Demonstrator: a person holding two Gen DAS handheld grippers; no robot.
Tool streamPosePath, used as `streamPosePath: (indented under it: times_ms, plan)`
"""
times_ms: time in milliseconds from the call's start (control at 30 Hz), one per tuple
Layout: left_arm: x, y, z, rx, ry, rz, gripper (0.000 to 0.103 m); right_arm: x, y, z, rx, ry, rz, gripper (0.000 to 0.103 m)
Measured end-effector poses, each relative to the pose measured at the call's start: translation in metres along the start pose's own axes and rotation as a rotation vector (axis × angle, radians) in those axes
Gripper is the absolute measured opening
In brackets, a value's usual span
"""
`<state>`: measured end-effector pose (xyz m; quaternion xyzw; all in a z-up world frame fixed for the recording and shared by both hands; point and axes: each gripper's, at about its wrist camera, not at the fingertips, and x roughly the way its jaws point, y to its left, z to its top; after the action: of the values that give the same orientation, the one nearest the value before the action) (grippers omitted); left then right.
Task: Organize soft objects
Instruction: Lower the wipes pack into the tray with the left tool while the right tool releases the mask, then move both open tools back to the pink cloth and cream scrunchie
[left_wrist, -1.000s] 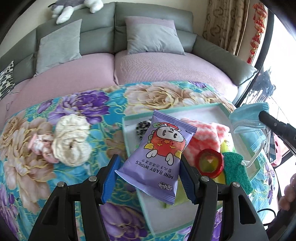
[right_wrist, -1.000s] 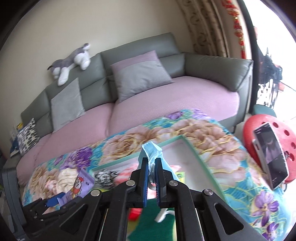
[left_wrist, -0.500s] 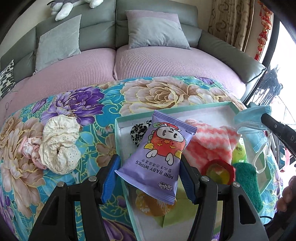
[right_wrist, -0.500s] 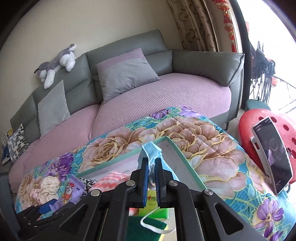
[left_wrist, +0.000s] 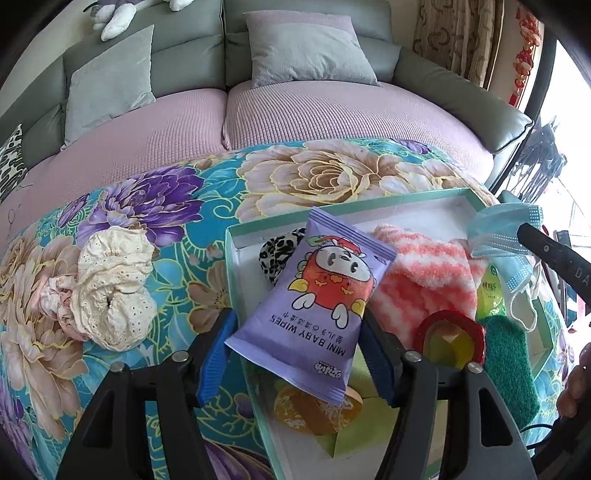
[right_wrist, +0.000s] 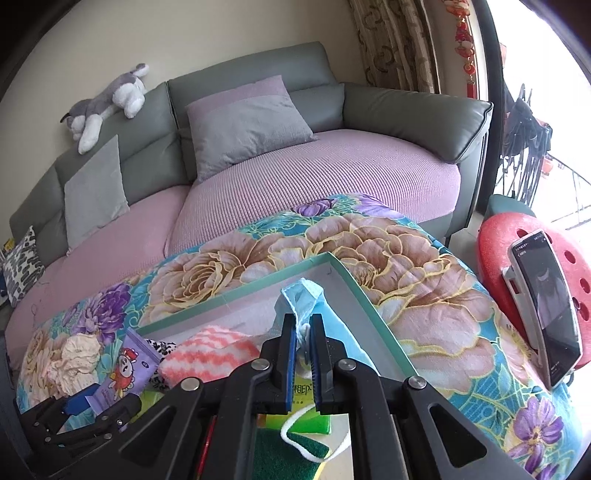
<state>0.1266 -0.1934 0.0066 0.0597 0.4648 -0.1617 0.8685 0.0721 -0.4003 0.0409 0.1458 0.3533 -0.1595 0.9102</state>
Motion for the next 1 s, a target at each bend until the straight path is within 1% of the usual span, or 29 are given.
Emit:
streamPosePath:
  times_ms: [67, 167, 200, 233, 300, 367, 400, 467, 533, 700, 867, 1000]
  plan:
    - [-0.003, 0.000, -0.001, 0.004, -0.003, -0.002, 0.075, 0.000, 0.002, -0.001, -0.018, 0.016, -0.022, 0.010]
    - [-0.007, -0.001, -0.001, 0.009, -0.010, 0.000, 0.076, -0.001, 0.005, -0.002, -0.038, 0.030, -0.044, 0.022]
    - [-0.009, 0.000, -0.001, 0.010, -0.013, 0.001, 0.077, -0.003, 0.006, -0.002, -0.042, 0.032, -0.047, 0.032]
    - [-0.011, 0.000, -0.001, 0.010, -0.016, 0.001, 0.077, -0.004, 0.008, -0.002, -0.045, 0.033, -0.047, 0.046]
    - [-0.015, 0.002, -0.001, 0.008, -0.022, 0.002, 0.077, -0.009, 0.011, -0.003, -0.055, 0.025, -0.046, 0.061]
    - [-0.018, 0.006, -0.002, 0.003, -0.028, 0.010, 0.078, -0.014, 0.015, -0.003, -0.063, 0.019, -0.040, 0.062]
    - [-0.019, 0.008, -0.002, 0.000, -0.030, 0.016, 0.087, -0.016, 0.016, -0.003, -0.063, 0.017, -0.035, 0.062]
    - [-0.021, 0.012, -0.002, -0.010, -0.036, 0.030, 0.096, -0.019, 0.020, -0.004, -0.065, 0.019, -0.028, 0.063]
    - [-0.024, 0.019, -0.002, -0.029, -0.043, 0.043, 0.096, -0.021, 0.024, -0.006, -0.074, 0.027, -0.023, 0.066]
    - [-0.029, 0.039, -0.004, -0.077, -0.060, 0.083, 0.096, -0.022, 0.038, -0.015, -0.117, 0.058, -0.037, 0.069]
    - [-0.034, 0.064, -0.006, -0.126, -0.072, 0.141, 0.096, -0.026, 0.056, -0.025, -0.142, 0.092, 0.011, 0.071]
    - [-0.041, 0.085, -0.009, -0.174, -0.086, 0.178, 0.096, -0.031, 0.075, -0.031, -0.186, 0.098, 0.023, 0.073]
